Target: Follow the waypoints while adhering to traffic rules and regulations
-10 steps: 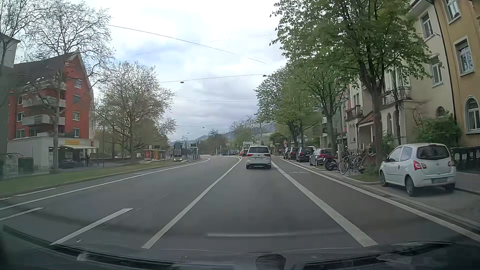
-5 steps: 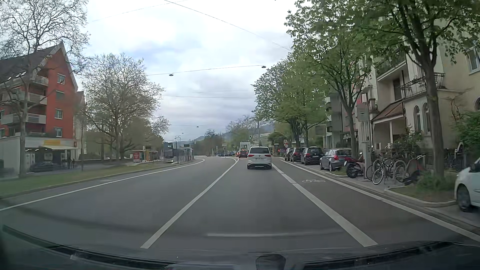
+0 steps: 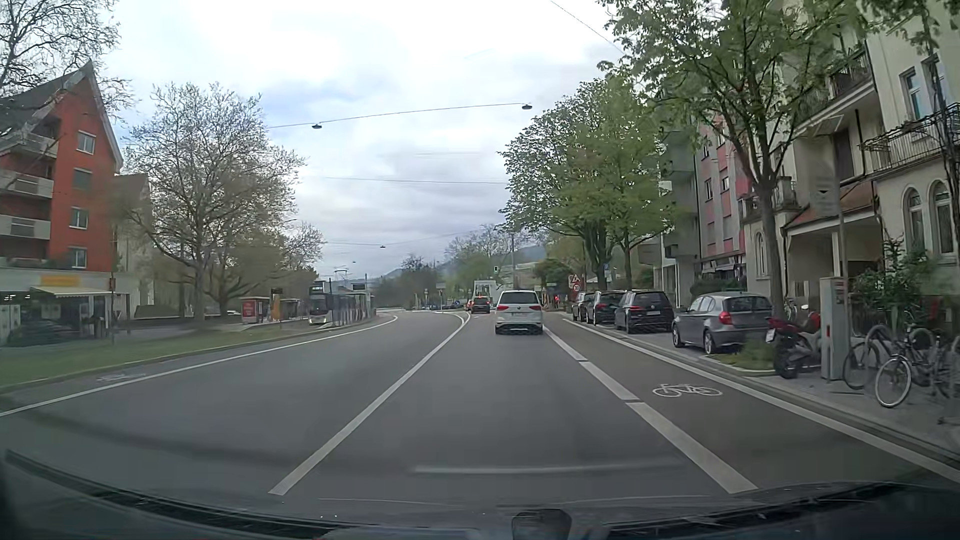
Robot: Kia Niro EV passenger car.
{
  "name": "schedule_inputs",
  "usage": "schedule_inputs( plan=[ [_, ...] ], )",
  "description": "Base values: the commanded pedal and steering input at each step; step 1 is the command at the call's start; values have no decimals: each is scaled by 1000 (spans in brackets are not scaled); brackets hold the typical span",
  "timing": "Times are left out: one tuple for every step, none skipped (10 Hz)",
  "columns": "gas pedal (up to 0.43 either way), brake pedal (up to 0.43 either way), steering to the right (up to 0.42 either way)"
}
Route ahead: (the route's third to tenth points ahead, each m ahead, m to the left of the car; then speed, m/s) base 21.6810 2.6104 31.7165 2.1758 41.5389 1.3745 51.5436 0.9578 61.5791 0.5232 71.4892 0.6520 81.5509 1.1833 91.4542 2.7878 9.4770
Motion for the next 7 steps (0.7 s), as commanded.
schedule_inputs(
  plan=[
    [0, 0, 7],
    [0, 0, 7],
    [0, 0, 7],
    [0, 0, 7],
    [0, 0, 7],
    [0, 0, 7],
    [0, 0, 7]
  ],
)
